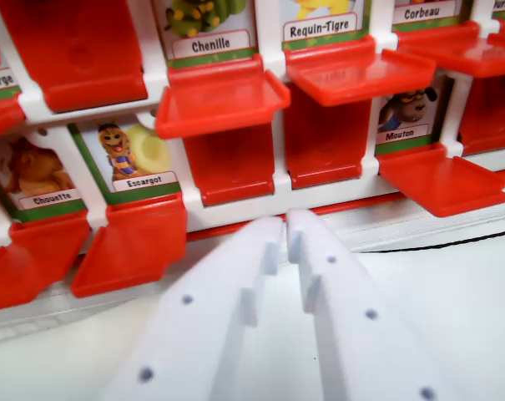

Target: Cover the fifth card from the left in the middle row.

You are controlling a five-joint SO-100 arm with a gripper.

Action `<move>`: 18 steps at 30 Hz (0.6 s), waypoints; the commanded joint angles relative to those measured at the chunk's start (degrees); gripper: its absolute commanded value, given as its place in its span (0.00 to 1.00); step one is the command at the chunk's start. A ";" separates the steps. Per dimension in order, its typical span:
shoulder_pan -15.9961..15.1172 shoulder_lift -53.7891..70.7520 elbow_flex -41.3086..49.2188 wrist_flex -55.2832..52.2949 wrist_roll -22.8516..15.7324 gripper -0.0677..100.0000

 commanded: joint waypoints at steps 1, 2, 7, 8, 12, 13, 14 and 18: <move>-0.70 -1.32 -9.32 -1.58 0.62 0.00; -0.97 -2.29 -10.20 -1.67 0.62 0.00; -1.85 -6.24 -13.71 -2.64 0.53 0.00; -2.02 -6.94 -14.33 -2.72 0.53 0.00; -2.37 -9.40 -16.79 -2.99 0.62 0.00; -2.46 -9.93 -17.40 -2.99 0.53 0.00; -2.55 -10.46 -18.11 -2.99 0.53 0.00; -2.64 -13.10 -21.45 -3.96 0.35 0.00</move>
